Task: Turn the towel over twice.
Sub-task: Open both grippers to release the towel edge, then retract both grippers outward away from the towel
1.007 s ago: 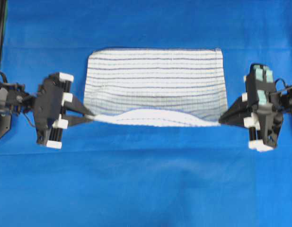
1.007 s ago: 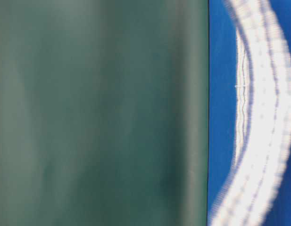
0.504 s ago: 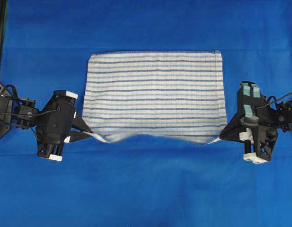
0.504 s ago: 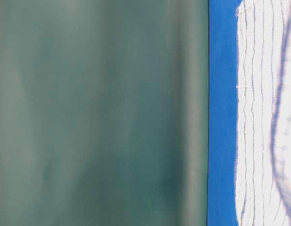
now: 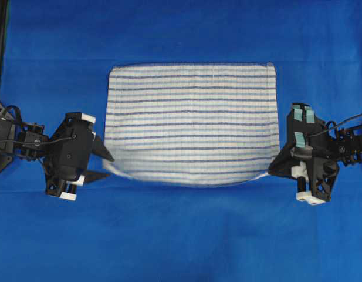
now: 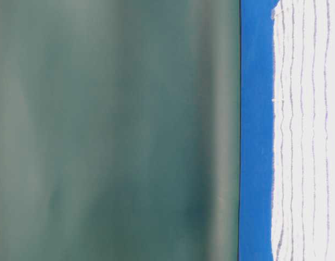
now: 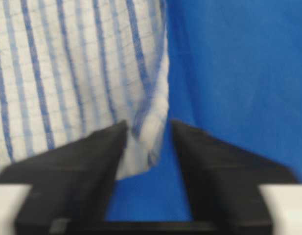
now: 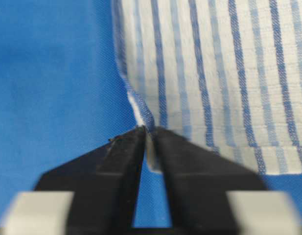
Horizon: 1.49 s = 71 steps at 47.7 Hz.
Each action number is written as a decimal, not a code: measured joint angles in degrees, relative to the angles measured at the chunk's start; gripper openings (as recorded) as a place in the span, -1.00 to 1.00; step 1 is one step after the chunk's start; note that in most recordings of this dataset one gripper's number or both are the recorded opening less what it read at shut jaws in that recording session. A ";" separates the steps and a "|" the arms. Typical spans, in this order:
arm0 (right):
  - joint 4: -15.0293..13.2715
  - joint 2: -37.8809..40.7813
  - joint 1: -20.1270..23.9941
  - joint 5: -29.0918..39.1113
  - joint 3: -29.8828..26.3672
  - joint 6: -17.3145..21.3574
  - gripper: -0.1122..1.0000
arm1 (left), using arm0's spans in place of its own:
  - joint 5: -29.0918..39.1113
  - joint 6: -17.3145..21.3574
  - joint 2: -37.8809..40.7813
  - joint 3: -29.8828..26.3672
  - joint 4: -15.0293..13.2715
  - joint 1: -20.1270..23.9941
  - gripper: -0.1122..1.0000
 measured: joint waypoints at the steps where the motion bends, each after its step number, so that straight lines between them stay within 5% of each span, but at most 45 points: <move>1: -0.09 0.00 0.00 0.00 0.00 -0.09 -0.05 | 0.00 0.00 -0.09 0.00 -0.09 -0.09 0.22; 5: -0.09 0.00 0.18 0.00 0.00 0.00 0.33 | 0.09 0.18 -0.35 0.00 0.00 -0.97 0.61; 7: -0.09 0.00 0.18 0.09 -0.09 0.00 0.41 | 0.18 0.26 -0.62 -0.09 -0.09 -1.32 0.64; 19: -1.14 -2.46 0.09 0.26 -0.18 -1.32 0.32 | 2.72 0.62 -3.60 -0.88 -0.09 -1.58 0.48; 42: -13.18 -21.53 -10.81 0.26 -0.26 -1.41 0.32 | 2.81 0.97 -16.96 -2.02 -0.09 2.99 0.47; 56: -13.97 -28.74 -14.33 0.44 -0.26 -1.41 0.32 | 2.64 1.05 -26.02 -0.88 -0.09 4.92 0.47; 71: -14.24 -26.10 -18.37 0.88 -0.26 -1.41 0.32 | 2.20 1.05 -25.05 -0.70 -0.09 9.49 0.47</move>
